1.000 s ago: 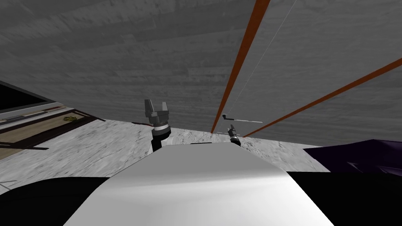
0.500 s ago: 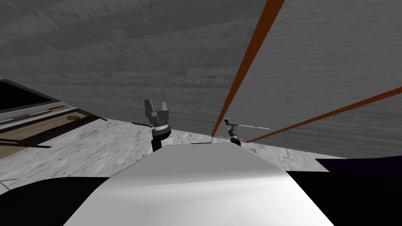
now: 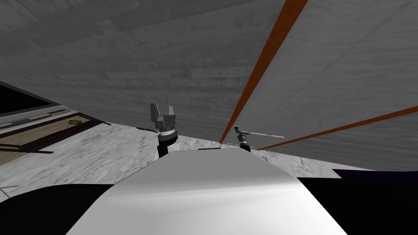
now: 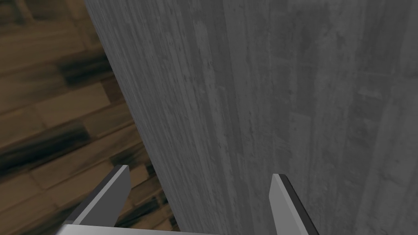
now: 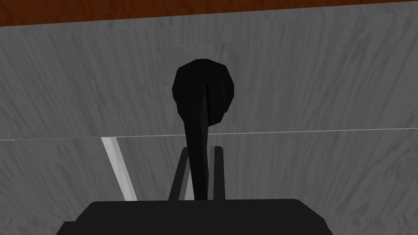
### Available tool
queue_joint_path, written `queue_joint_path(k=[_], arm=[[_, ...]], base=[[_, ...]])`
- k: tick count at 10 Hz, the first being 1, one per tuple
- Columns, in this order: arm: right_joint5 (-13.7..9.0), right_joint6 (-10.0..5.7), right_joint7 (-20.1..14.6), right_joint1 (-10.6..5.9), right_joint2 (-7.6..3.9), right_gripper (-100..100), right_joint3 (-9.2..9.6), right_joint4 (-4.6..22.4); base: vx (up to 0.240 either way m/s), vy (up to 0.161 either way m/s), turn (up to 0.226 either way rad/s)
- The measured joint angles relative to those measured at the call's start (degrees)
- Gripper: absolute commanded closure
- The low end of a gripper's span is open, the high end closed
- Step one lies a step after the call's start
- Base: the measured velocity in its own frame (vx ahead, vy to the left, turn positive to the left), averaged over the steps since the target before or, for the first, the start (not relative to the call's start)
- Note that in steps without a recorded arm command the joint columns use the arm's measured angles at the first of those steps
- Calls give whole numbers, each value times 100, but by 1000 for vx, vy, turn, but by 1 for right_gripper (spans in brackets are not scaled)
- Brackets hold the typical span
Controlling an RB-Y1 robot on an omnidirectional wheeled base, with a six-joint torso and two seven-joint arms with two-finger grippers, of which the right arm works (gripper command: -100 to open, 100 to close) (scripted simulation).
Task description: Pull the door open
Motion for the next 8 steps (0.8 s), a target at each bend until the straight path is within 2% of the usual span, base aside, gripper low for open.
queue_joint_path(k=[3,4,8], arm=[[4,20,1,18,5,100,6,17],[3,20,1,18,6,100,7,17],[86,-173,-213,226,-167,100,180,-85]], base=[[-8,1,1],[-109,-27,107],[-204,-57,146]])
